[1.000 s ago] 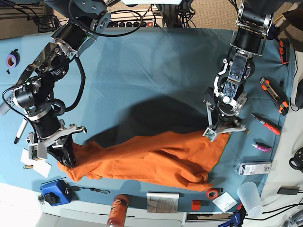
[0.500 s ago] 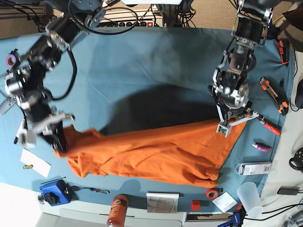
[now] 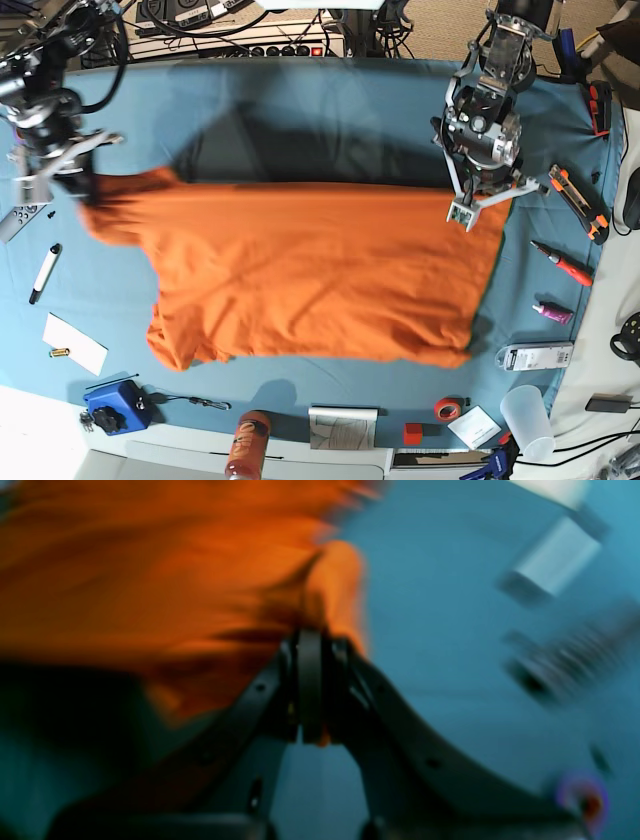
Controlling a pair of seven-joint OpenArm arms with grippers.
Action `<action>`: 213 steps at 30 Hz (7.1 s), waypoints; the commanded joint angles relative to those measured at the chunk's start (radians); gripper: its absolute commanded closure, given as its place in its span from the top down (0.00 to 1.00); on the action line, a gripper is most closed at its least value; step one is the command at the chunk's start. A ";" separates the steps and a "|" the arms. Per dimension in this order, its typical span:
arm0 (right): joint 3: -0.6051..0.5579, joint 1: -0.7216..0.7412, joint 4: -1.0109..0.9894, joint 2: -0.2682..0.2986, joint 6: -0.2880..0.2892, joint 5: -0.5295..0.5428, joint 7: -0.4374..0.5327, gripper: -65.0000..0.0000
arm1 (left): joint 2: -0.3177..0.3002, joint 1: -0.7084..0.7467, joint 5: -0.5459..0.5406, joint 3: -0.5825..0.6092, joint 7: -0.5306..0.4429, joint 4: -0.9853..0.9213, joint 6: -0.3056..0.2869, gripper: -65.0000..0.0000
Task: Layout the t-shirt on the table in an organized manner, then fold the t-shirt properly
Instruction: 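Drag the held shirt edge away from the table edge with both grippers, then lower the shirt flat and release it with both grippers, then move the left gripper to the shirt corner and grasp it, then pull the shirt corner outward with the left gripper to straighten it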
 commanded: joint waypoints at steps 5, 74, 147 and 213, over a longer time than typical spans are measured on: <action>0.073 -0.077 0.017 0.051 0.069 0.177 -0.064 0.00 | -0.008 0.040 0.042 -0.008 0.001 0.031 0.009 0.00; -0.138 0.299 -0.625 0.031 0.106 -0.086 0.143 0.27 | -0.007 -0.120 -0.057 -0.008 -0.300 -0.134 -0.039 0.38; -0.056 0.166 -0.805 0.099 0.106 0.039 0.016 0.00 | 0.040 0.105 -0.784 -0.551 -0.224 0.149 -0.166 0.41; 0.229 -0.090 -0.653 0.199 0.106 0.294 -0.112 0.00 | 0.078 0.229 -1.025 -0.623 0.005 0.067 -0.281 0.00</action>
